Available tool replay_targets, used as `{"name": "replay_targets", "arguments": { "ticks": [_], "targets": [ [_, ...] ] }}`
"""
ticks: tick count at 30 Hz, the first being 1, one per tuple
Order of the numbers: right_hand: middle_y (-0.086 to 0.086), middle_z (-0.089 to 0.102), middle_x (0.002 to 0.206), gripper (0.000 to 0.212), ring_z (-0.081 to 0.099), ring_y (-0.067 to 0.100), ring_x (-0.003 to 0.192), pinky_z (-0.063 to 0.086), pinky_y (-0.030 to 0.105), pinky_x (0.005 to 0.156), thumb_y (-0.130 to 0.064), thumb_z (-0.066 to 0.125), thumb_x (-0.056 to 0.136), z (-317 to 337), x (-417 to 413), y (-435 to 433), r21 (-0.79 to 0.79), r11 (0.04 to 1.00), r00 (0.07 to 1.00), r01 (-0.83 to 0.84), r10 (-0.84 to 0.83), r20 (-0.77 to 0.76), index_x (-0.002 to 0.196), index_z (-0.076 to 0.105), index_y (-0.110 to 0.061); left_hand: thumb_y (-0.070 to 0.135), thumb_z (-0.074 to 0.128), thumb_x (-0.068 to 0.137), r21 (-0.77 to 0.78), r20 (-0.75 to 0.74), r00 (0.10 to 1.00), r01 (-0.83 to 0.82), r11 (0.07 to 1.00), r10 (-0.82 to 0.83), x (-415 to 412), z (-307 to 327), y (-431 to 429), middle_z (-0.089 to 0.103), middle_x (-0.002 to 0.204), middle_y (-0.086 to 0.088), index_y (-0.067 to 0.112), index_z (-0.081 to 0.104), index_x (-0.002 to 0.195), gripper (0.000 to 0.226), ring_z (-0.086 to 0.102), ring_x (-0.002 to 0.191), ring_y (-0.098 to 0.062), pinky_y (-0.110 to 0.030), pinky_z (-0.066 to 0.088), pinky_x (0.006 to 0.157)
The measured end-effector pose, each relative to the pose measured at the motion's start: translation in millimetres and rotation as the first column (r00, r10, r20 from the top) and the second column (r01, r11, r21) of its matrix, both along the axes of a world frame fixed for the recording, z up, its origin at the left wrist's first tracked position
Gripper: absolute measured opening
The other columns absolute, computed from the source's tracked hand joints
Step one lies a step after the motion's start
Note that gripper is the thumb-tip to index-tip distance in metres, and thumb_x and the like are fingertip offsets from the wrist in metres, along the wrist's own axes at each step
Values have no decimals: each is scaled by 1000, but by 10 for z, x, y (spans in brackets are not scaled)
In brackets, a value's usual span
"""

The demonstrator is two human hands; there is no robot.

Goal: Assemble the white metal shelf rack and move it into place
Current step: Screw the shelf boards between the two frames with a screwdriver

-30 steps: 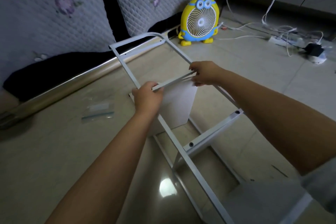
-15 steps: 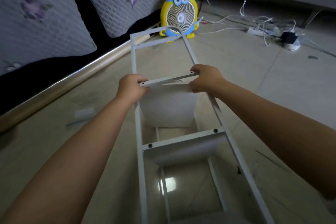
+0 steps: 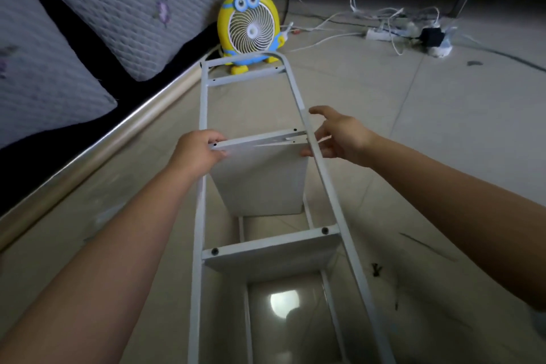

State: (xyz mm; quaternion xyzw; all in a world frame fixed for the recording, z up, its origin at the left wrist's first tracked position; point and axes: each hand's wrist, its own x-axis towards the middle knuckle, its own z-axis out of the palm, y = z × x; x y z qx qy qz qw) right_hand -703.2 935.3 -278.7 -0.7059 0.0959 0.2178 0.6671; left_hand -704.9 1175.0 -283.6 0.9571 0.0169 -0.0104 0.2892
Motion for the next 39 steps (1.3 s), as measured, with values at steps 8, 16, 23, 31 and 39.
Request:
{"name": "replay_targets", "arguments": {
  "ticks": [8,16,23,31,39],
  "targets": [
    [2,60,72,26,59,10,58,50,9,52,10,57,79,-279,138,-63,-288,955,945,-69,155,288,104,64,5,35,50,93,631,-68,995,99,769,-72,8,0,-251,38,136,-9,20,58,119,31,29,131,-26,-48,14,111],
    [19,68,84,14,59,22,70,43,16,60,-4,55,86,-512,128,-129,-595,793,794,-132,444,415,83,64,5,22,49,94,428,-24,940,316,847,-339,36,57,-674,60,100,-18,3,57,101,22,55,95,-34,-35,41,75],
    [2,60,71,28,54,6,55,37,5,52,-1,55,84,-387,237,-149,-556,815,799,-163,440,410,63,57,-19,22,49,84,341,68,936,303,890,-345,64,27,-700,63,89,-21,-3,65,89,30,58,87,-34,-37,44,73],
    [11,57,70,10,49,17,68,31,10,54,-3,58,84,-397,311,-148,-563,817,771,-128,439,462,78,66,1,-3,56,84,358,102,942,265,896,-319,144,-36,-706,59,111,-20,0,63,111,28,53,106,-34,-35,41,87],
    [5,59,78,34,55,12,54,45,18,50,12,37,85,-327,275,-216,-38,998,971,-53,60,231,113,55,6,3,52,90,402,46,937,300,865,-347,112,-66,-680,53,121,-20,-3,54,119,30,44,116,-33,-32,31,94]
  ]
}}
